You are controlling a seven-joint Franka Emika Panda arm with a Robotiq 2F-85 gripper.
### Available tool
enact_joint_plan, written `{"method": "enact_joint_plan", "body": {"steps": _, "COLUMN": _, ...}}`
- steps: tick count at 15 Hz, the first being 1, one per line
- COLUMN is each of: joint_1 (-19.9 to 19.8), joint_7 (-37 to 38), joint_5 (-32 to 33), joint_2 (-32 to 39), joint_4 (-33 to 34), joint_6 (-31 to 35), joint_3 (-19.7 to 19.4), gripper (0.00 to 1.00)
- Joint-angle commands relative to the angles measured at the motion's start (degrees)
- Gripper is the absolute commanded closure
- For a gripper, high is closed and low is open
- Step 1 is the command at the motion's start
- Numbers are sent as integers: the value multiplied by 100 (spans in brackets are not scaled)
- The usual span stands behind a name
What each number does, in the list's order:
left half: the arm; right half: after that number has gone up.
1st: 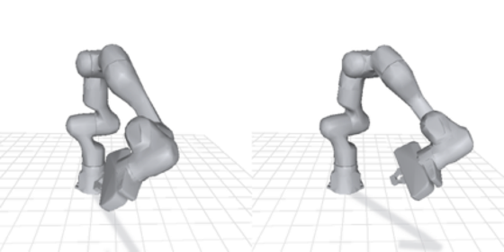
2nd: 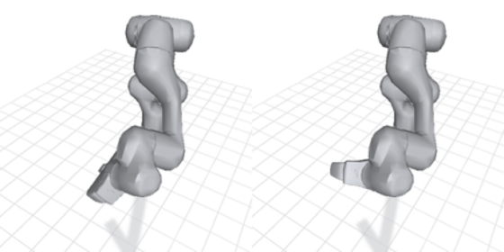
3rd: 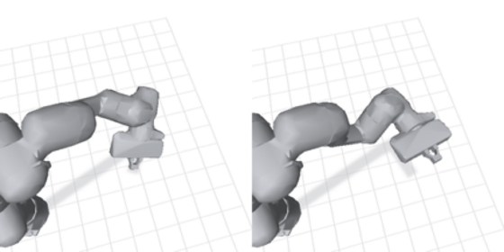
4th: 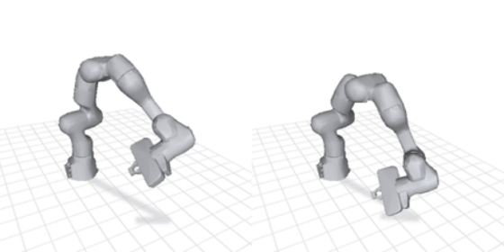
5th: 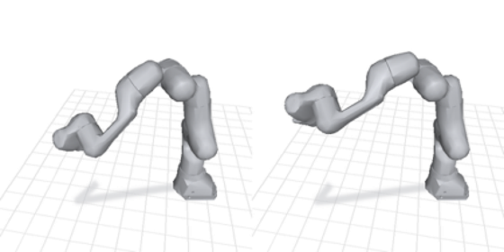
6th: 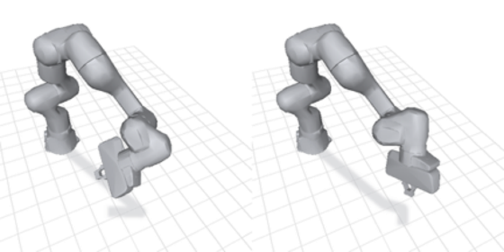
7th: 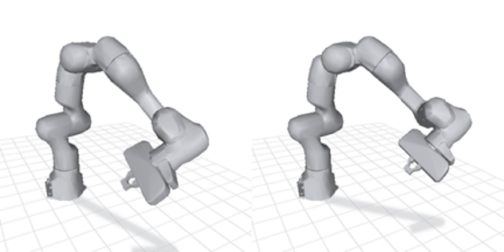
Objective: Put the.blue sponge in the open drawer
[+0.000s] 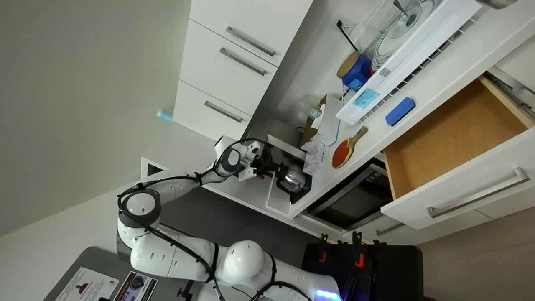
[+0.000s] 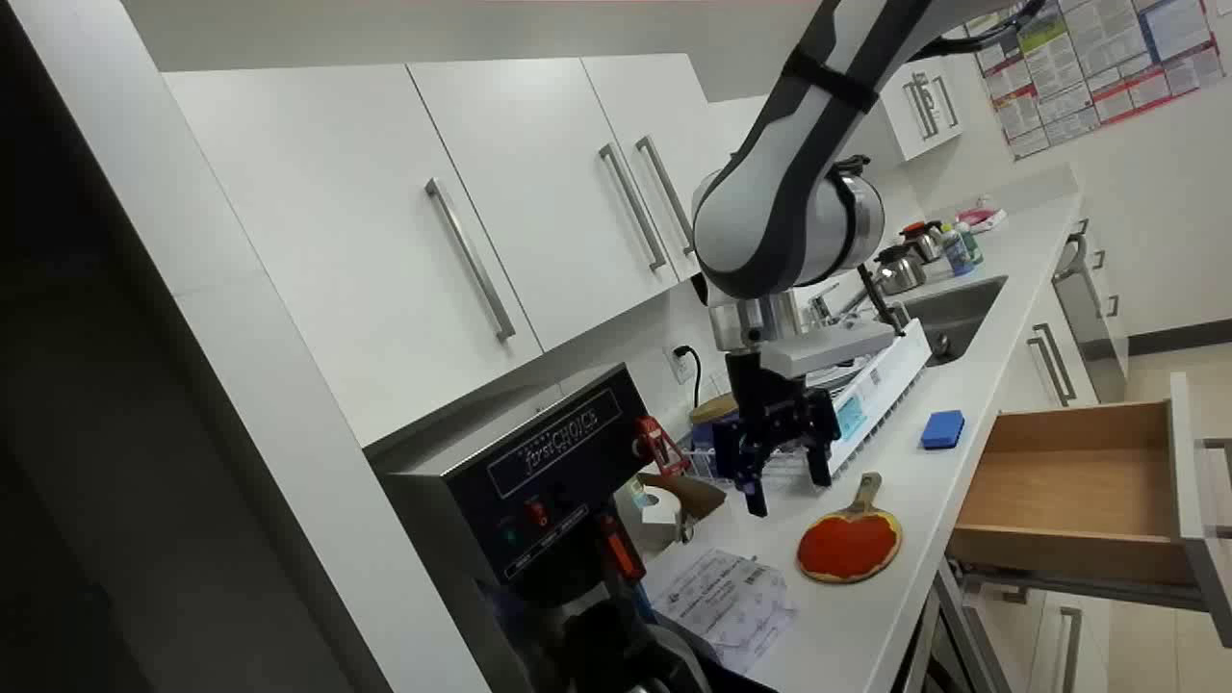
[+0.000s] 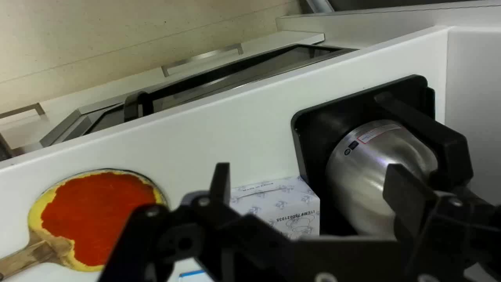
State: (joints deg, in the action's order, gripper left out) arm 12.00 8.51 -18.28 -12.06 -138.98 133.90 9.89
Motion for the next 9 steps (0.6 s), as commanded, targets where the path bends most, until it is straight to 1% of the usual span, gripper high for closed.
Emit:
{"method": "enact_joint_plan", "body": {"steps": 1, "joint_1": -19, "joint_7": -2, "joint_5": -2, "joint_2": -2, "joint_4": 6, "joint_6": -12, "joint_3": 16, "gripper": 0}}
{"method": "enact_joint_plan", "body": {"steps": 5, "joint_1": -19, "joint_7": -2, "joint_5": -1, "joint_2": -2, "joint_4": 7, "joint_6": -12, "joint_3": 16, "gripper": 0}}
{"method": "enact_joint_plan", "body": {"steps": 7, "joint_1": -203, "joint_7": 305, "joint_5": 275, "joint_2": 6, "joint_4": 21, "joint_6": 248, "joint_3": -10, "gripper": 0}}
{"method": "enact_joint_plan", "body": {"steps": 9, "joint_1": -473, "joint_7": 651, "joint_5": 539, "joint_2": 6, "joint_4": 76, "joint_6": 425, "joint_3": -141, "gripper": 0}}
